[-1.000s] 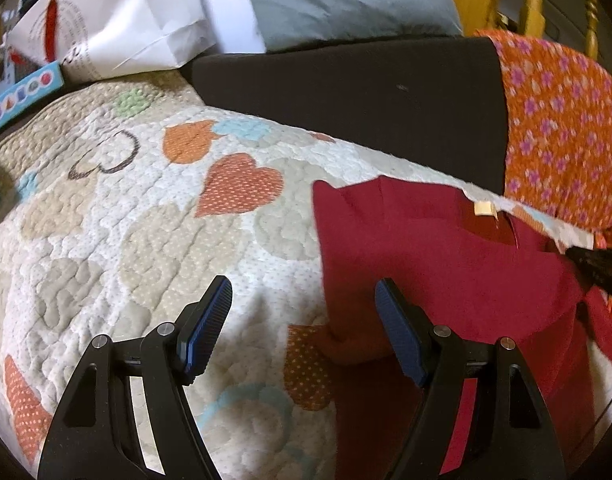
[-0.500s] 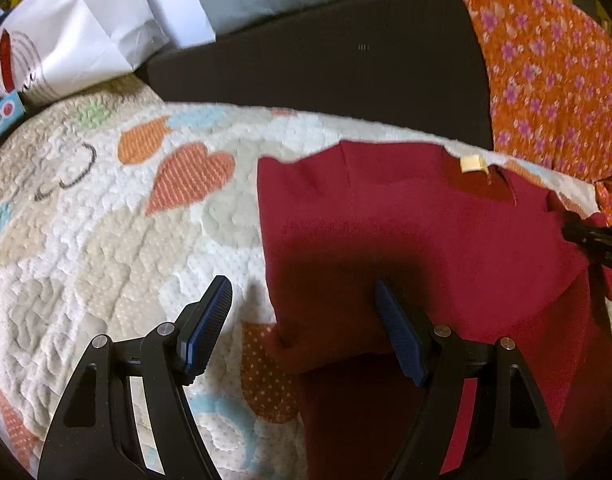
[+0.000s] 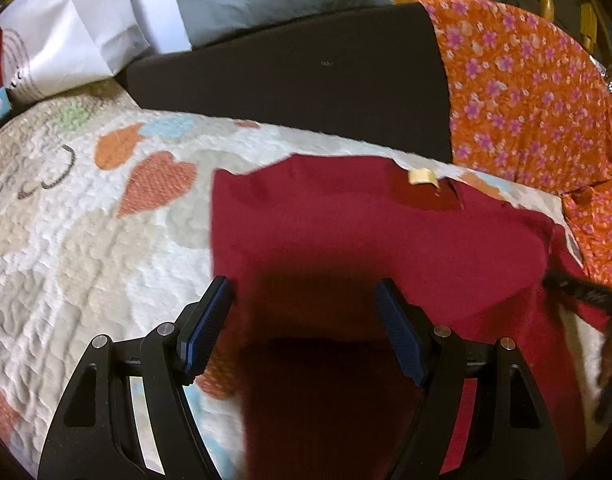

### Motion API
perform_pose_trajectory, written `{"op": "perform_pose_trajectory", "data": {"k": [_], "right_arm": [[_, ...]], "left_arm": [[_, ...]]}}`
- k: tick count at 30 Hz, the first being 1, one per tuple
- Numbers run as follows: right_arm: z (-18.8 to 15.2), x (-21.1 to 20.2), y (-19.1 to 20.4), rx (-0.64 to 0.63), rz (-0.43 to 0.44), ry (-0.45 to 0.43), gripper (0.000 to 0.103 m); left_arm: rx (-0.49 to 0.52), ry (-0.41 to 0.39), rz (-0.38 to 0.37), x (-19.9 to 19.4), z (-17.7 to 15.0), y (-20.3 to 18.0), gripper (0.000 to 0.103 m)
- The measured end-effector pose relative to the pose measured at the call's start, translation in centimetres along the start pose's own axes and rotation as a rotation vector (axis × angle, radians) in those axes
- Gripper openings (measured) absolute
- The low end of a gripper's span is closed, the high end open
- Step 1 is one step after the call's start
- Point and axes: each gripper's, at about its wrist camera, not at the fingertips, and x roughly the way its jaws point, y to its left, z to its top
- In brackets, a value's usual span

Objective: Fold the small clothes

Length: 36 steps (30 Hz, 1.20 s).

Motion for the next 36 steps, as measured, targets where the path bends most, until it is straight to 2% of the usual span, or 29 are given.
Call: {"op": "perform_pose_trajectory", "data": {"k": [2,5,8,10,15,21,25,28,30,31,32,33,34,36], "right_arm": [[-0.8,1.7,-0.8,0.056,0.023,0.031,0.028],[-1.0,1.1,-1.3,0.084,0.045,0.013,0.029],[-1.4,-1.1,-2.3,0.104,0.086,0.023,0.029],[-2.0,-3.4,-3.9,0.109,0.063,-0.012,0.031],[-5.2,-8.3,-11.5,0.207,-0.053,-0.052,0.034],[-10.4,-12.7,-23.1,0.395,-0.289,-0.074,0.035],[-13.4,-14.3,-29.0,0.558,-0.357,-0.1,0.038],[-14.2,-13.7,-30.9,0.643,-0.327,-0.113,0.04],[-14.2,-12.2,-31.6,0.67,-0.246,-0.107,0.04],[-14.1,-11.8,-31.7,0.672,-0.233,-0.112,0.04],[-13.8,-11.8,-31.5,0.656,-0.253,-0.147,0.037],[-13.5,-11.7,-31.2,0.647,-0.253,-0.159,0.022],[-13.3,-11.5,-31.0,0.64,-0.255,-0.149,0.015],[-12.6,-11.8,-30.4,0.613,-0.257,-0.134,0.01]], "left_arm": [[0.013,0.001,-0.003,-0.3,0.2,-0.8,0.075],[0.025,-0.001,-0.021,-0.8,0.3,-1.9,0.075],[0.015,0.018,-0.073,-0.9,0.4,-2.8,0.075],[0.017,0.034,-0.109,-0.7,0.2,-3.6,0.075],[0.055,0.078,-0.137,-0.2,-0.3,-5.6,0.075],[0.091,0.072,-0.148,-0.1,-0.4,-7.1,0.075],[0.089,0.059,-0.178,-0.4,-0.4,-7.8,0.075],[0.111,0.069,-0.18,-0.2,-0.9,-8.4,0.075],[0.127,0.072,-0.168,0.0,-1.1,-8.4,0.075],[0.127,0.072,-0.166,0.0,-1.2,-8.2,0.075],[0.122,0.072,-0.166,0.0,-1.1,-8.0,0.075],[0.112,0.071,-0.167,0.0,-1.0,-7.7,0.075],[0.101,0.068,-0.166,0.0,-0.9,-7.4,0.075],[0.081,0.062,-0.16,0.1,-0.5,-6.7,0.075]]}}
